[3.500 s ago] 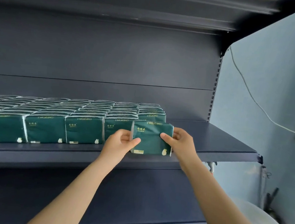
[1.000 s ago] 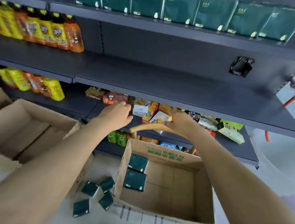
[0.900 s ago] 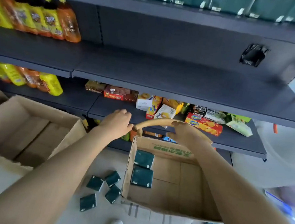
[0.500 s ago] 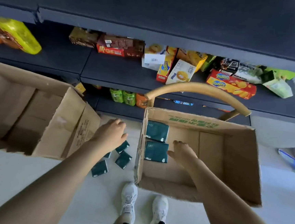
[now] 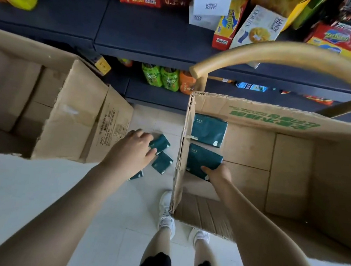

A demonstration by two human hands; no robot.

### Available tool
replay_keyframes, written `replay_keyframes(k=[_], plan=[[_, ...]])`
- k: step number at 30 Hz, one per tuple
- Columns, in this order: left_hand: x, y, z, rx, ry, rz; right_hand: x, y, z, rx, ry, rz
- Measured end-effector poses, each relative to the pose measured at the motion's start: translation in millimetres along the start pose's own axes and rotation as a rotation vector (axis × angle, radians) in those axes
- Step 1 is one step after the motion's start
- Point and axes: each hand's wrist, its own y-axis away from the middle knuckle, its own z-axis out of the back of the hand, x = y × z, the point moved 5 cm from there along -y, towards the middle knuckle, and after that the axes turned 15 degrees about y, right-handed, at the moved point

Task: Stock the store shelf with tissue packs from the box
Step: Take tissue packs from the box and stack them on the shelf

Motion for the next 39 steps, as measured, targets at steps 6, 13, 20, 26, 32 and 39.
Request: replay_keyframes(k=[6, 13, 20, 26, 32, 39], plan=[[-29.4, 13.5, 20.0, -0.092, 0.042, 0.016, -10.5, 17.8, 31.9, -0.006, -0.132, 0.031], [-110.4, 26.5, 31.3, -0.201, 0.167, -0.043, -60.1, 42.4, 123.7, -0.144, -0.276, -0.02], [-152.2, -6.2, -27.6, -0.122, 0.42, 0.12, -93.4, 45.3, 162.6, -0.157, -0.526, -0.002], [-118.6, -48.0, -105.5, -0.061, 0.893, 0.56, -96.5, 30.5, 158.4, -0.133, -0.543, 0.051], [-89.0, -79.7, -168.9, -0.209, 1.502, 1.0, -104.8, -1.3, 145.5, -0.136, -0.562, 0.03], [-84.9, -106.1, -192.2, -0.197, 1.873, 1.089, -103.9, -14.0, 138.9, -0.189, -0.644, 0.051]])
